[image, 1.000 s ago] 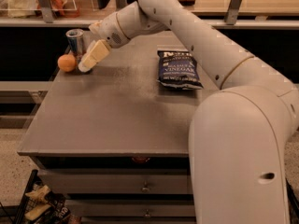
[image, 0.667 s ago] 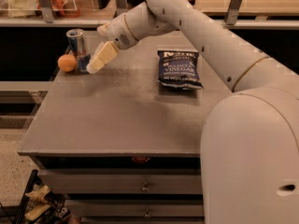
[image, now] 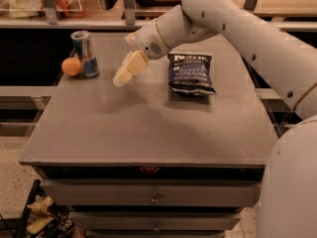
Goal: Move redbull can near orange
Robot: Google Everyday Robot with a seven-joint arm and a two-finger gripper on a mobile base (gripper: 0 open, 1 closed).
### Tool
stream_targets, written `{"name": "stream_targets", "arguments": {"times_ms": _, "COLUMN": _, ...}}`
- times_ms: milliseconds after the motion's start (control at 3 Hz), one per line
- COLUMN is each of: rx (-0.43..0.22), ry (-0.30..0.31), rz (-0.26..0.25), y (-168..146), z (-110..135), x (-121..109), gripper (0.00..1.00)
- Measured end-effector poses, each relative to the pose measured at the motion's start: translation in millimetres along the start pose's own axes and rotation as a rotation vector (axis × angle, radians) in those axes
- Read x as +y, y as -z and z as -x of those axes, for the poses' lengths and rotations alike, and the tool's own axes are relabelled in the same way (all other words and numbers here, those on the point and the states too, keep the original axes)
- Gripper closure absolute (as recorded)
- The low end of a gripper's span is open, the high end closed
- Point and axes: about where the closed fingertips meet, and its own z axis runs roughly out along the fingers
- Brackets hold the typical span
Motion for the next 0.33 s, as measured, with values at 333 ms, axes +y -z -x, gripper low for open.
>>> {"name": "stream_targets", "arguments": {"times_ms": 333, "rx": 0.0, "ry": 0.0, "rz": 0.0, "y": -0.2, "z": 0.0, "x": 0.1, "gripper": 0.0}}
